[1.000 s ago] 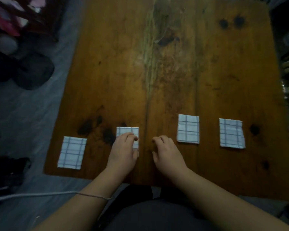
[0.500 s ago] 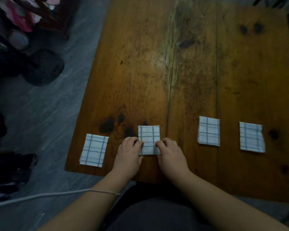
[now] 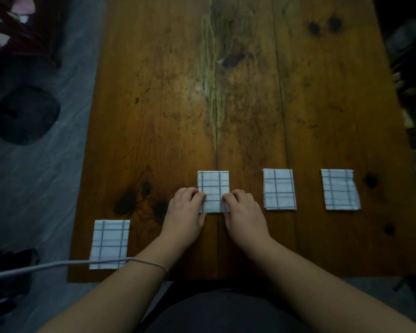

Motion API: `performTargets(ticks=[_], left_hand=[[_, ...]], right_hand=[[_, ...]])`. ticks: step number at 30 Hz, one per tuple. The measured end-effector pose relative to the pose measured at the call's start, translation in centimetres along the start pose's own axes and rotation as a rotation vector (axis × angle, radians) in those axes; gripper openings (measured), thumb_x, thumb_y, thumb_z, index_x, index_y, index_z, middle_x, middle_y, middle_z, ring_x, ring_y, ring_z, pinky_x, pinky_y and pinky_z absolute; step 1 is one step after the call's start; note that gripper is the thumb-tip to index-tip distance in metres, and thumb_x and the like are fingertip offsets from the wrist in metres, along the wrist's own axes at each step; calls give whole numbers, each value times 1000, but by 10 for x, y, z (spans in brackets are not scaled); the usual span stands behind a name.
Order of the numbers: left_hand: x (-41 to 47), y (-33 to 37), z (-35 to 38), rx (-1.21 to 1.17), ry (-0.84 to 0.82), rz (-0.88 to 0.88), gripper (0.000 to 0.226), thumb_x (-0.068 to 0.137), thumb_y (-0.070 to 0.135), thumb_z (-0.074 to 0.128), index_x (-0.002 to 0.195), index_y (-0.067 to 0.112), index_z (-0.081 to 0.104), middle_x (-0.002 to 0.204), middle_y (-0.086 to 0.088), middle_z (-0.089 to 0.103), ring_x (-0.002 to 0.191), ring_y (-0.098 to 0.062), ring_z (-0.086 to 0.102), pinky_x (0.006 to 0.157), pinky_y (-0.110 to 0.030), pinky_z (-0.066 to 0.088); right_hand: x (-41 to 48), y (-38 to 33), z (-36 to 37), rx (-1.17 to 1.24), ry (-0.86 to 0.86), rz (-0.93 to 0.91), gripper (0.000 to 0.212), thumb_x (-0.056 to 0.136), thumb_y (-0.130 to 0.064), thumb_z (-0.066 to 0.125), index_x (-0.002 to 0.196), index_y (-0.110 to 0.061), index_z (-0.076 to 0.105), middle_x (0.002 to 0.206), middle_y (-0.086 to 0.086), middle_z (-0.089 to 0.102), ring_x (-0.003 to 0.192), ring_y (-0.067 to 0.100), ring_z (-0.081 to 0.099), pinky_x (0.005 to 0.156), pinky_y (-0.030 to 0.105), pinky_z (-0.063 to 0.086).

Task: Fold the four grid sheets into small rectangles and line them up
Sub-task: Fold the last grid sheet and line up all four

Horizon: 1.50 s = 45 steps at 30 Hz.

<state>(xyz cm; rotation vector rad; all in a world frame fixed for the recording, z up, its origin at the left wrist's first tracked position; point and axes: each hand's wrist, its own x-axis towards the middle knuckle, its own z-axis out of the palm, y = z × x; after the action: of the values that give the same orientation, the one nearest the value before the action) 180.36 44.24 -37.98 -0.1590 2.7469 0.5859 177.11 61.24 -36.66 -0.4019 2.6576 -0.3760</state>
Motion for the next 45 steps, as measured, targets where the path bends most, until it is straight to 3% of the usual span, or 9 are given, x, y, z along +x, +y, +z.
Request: performTargets(ticks=[21, 35, 45], left_hand=[[12, 9, 5, 4, 5, 13, 51, 94, 34, 61, 142, 29, 45, 149, 3, 40, 141, -17, 29, 118, -37, 27], [8, 7, 6, -12, 18, 17, 44, 96, 32, 59, 139, 29, 49, 144, 6, 45, 137, -14, 33, 116, -35, 28], [2, 1, -4, -35, 35, -31, 50, 95, 31, 61, 142, 30, 46, 146, 7, 43, 139, -14, 32, 117, -34, 27]], right_hand=[[6, 11, -1, 5, 29, 46, 40, 96, -35, 58, 134, -32, 46, 137, -6, 46, 123, 15, 43, 103, 34, 41], [12, 19, 0, 14, 28, -5, 38, 95, -34, 59, 131, -32, 47, 132, -8, 48, 115, 12, 45, 94, 29, 42], [5, 14, -7, 28, -1, -52, 47, 95, -37, 59, 139, -34, 41, 141, -7, 42, 126, 13, 41, 104, 32, 40]])
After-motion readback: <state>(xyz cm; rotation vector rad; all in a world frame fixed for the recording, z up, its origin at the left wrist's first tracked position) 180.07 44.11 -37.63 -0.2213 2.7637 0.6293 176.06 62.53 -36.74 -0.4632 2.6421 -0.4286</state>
